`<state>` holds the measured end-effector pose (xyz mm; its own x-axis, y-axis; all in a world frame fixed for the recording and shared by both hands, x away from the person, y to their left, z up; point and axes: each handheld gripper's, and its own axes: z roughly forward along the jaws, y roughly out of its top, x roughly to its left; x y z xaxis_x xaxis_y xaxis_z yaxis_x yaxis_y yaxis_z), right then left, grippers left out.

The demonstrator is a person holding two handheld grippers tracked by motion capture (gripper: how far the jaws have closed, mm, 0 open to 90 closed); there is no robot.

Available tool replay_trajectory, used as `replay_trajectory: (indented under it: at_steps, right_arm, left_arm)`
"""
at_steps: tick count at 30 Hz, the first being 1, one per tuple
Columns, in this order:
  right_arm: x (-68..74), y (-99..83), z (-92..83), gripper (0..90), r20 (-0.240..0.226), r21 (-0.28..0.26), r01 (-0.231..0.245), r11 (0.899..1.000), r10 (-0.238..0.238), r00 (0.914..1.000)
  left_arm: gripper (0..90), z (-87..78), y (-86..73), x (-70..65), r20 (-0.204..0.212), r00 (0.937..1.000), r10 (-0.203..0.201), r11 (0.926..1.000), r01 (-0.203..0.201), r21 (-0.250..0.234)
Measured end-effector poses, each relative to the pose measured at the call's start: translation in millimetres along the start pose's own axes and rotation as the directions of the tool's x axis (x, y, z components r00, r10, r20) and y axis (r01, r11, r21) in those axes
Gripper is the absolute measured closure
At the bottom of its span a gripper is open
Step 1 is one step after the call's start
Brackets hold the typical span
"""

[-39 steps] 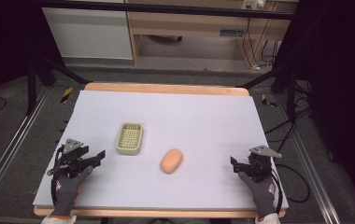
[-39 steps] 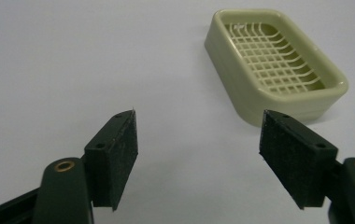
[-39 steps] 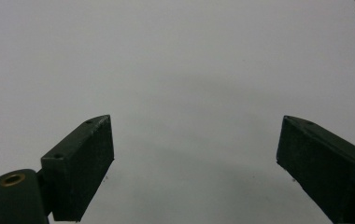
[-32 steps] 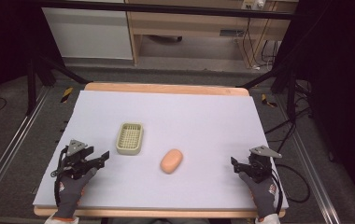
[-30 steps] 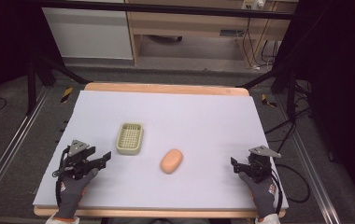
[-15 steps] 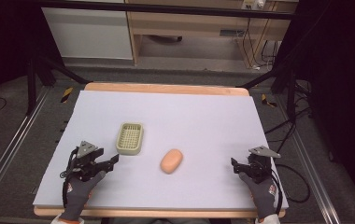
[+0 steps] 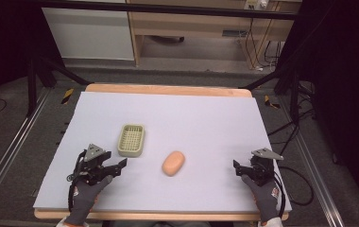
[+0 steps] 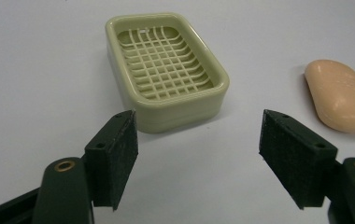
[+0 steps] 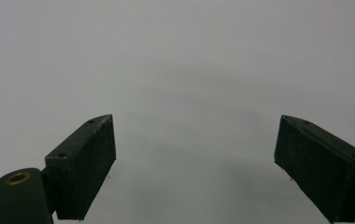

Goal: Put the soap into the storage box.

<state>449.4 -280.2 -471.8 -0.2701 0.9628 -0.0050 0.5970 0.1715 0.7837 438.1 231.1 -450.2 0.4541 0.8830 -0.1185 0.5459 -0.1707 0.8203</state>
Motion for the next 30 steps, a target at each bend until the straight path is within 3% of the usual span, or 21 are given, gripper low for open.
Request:
replay_trajectory:
  at_steps: [20,30]
  right_arm:
    - [3.0,0.2,1.2,11.0,0.004,0.013,-0.002,1.0,0.002,1.0]
    - [3.7,1.0,0.5,10.7,0.002,0.013,-0.006,1.0,0.006,1.0]
  left_arm:
    - [26.4,6.9,9.5,-26.5,0.059,0.9979,0.026,0.9996,-0.025,-0.009]
    - [26.0,12.2,26.1,-39.8,0.086,0.9947,0.056,0.9984,-0.054,-0.019]
